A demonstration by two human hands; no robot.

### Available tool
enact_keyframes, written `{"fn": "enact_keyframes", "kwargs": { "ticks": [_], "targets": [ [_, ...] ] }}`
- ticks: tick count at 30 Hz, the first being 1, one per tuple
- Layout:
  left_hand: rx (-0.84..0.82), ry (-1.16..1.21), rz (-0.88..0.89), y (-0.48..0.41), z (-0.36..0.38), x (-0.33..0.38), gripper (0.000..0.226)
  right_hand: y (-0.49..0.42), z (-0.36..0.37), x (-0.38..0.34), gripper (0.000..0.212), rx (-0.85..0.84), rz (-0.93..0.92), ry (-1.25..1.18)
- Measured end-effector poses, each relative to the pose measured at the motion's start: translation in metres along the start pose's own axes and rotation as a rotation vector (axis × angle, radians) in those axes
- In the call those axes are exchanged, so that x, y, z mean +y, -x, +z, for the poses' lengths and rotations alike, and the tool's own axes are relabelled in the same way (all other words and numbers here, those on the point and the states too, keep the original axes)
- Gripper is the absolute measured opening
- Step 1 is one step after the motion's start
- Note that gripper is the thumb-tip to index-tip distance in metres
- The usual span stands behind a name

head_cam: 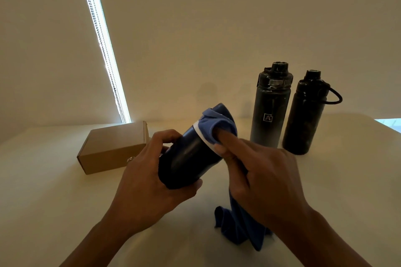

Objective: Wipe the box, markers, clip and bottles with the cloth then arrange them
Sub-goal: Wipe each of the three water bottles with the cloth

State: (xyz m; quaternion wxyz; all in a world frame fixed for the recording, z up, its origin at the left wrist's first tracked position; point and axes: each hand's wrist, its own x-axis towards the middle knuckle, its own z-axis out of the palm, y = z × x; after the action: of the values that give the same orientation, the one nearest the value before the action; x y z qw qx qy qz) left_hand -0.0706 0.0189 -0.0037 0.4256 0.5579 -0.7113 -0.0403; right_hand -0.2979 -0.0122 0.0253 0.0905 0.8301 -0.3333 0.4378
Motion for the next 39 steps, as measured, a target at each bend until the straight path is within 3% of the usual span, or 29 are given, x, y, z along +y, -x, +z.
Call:
{"fn": "enact_keyframes", "kwargs": {
  "ticks": [6, 9, 15, 18, 26, 32, 39],
  "targets": [
    [0.015, 0.091, -0.072, -0.003, -0.004, 0.001, 0.089, 0.001, 0.009, -0.001, 0.039, -0.004, 0.063, -0.039],
    [0.035, 0.197, -0.130, -0.003, -0.009, 0.001, 0.089, 0.003, 0.020, -0.008, 0.022, -0.007, 0.009, -0.081],
    [-0.050, 0.518, -0.259, -0.003, -0.013, -0.004, 0.084, 0.004, 0.017, 0.009, 0.030, 0.037, 0.082, -0.087],
    [-0.033, 0.590, -0.270, -0.002, -0.016, -0.007, 0.086, 0.003, 0.011, 0.009, 0.030, 0.070, 0.139, -0.211],
    [0.136, 0.393, -0.140, 0.001, -0.012, -0.001, 0.082, 0.005, 0.010, -0.020, 0.033, 0.082, 0.052, -0.412],
    [0.169, 0.312, 0.015, -0.001, -0.011, 0.003, 0.081, 0.004, 0.010, -0.036, 0.035, 0.076, 0.019, -0.392],
    [0.150, 0.238, 0.045, -0.003, -0.010, 0.005, 0.087, 0.001, 0.009, -0.042, 0.025, 0.093, 0.025, -0.371]
  ]
}}
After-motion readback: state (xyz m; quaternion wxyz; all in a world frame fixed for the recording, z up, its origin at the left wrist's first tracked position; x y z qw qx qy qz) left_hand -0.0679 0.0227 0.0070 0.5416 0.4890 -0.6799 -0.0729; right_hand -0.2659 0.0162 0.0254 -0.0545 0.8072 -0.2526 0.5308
